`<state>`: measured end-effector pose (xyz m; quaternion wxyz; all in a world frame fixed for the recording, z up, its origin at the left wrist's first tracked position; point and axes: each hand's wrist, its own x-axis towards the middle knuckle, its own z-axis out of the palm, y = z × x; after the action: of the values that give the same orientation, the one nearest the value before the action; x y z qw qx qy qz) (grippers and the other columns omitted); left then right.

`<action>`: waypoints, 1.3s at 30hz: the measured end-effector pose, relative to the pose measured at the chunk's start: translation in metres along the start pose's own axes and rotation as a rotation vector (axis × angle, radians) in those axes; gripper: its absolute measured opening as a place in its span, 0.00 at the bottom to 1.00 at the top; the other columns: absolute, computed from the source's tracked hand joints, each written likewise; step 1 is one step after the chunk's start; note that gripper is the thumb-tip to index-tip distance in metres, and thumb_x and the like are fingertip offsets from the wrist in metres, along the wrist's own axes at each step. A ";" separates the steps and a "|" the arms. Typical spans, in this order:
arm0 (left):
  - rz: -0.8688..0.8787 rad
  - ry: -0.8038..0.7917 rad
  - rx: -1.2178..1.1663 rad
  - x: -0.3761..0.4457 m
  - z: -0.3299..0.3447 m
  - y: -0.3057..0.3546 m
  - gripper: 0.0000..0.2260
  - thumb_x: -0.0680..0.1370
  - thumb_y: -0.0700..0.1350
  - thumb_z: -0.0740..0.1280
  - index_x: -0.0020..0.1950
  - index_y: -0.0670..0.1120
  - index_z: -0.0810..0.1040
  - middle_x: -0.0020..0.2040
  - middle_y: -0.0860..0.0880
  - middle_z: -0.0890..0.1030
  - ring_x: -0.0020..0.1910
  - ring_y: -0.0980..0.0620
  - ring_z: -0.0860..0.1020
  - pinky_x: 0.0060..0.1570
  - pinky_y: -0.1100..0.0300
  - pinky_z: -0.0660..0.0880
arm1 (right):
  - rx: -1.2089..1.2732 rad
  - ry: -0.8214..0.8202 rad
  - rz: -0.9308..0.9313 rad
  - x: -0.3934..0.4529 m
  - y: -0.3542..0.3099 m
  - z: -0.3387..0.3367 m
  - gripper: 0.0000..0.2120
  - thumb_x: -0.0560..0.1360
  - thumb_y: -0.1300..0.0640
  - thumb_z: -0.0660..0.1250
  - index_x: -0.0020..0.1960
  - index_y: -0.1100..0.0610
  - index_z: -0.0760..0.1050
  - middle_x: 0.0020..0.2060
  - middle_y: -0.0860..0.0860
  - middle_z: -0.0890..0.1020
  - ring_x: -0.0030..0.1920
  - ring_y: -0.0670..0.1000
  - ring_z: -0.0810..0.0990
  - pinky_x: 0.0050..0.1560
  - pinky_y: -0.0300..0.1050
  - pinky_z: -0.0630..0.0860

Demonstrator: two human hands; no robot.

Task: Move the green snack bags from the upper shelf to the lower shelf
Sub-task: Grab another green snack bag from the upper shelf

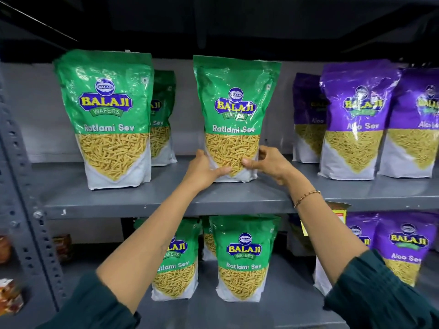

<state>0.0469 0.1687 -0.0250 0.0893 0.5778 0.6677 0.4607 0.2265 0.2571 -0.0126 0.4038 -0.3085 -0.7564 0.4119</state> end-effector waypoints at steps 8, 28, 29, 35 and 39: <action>0.002 -0.003 -0.025 0.004 0.003 -0.004 0.38 0.66 0.59 0.74 0.65 0.41 0.61 0.66 0.41 0.73 0.64 0.42 0.72 0.54 0.51 0.71 | -0.015 0.005 0.011 0.001 0.003 -0.006 0.21 0.66 0.55 0.76 0.56 0.59 0.76 0.51 0.52 0.84 0.48 0.44 0.82 0.41 0.33 0.77; -0.209 0.533 -0.111 -0.054 -0.161 -0.098 0.51 0.67 0.49 0.76 0.74 0.35 0.43 0.75 0.38 0.53 0.76 0.42 0.51 0.74 0.47 0.50 | -0.169 -0.226 -0.047 0.007 -0.076 0.181 0.40 0.71 0.55 0.72 0.73 0.64 0.54 0.72 0.60 0.65 0.69 0.59 0.69 0.69 0.55 0.68; -0.219 0.375 -0.195 -0.053 -0.168 -0.106 0.48 0.69 0.45 0.75 0.74 0.37 0.42 0.75 0.43 0.55 0.75 0.45 0.54 0.73 0.50 0.53 | -0.162 -0.280 0.000 0.012 -0.078 0.189 0.44 0.70 0.53 0.73 0.75 0.64 0.49 0.74 0.60 0.62 0.71 0.59 0.66 0.71 0.56 0.66; -0.216 0.206 -0.023 -0.037 -0.198 -0.135 0.31 0.65 0.46 0.78 0.63 0.42 0.71 0.64 0.44 0.77 0.61 0.45 0.75 0.61 0.51 0.72 | -0.061 -0.149 0.032 0.018 -0.077 0.221 0.29 0.68 0.60 0.75 0.60 0.75 0.67 0.59 0.72 0.75 0.55 0.61 0.79 0.62 0.64 0.73; -0.189 0.230 0.002 -0.030 -0.189 -0.133 0.35 0.60 0.49 0.81 0.63 0.43 0.71 0.63 0.44 0.78 0.60 0.45 0.76 0.58 0.52 0.73 | -0.042 -0.071 0.032 0.016 -0.072 0.213 0.26 0.66 0.61 0.76 0.55 0.76 0.71 0.54 0.72 0.78 0.52 0.63 0.80 0.59 0.68 0.73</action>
<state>-0.1586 0.0587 -0.0275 0.0547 0.4558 0.7256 0.5126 0.0246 0.1567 -0.0156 0.3635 -0.3143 -0.7735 0.4132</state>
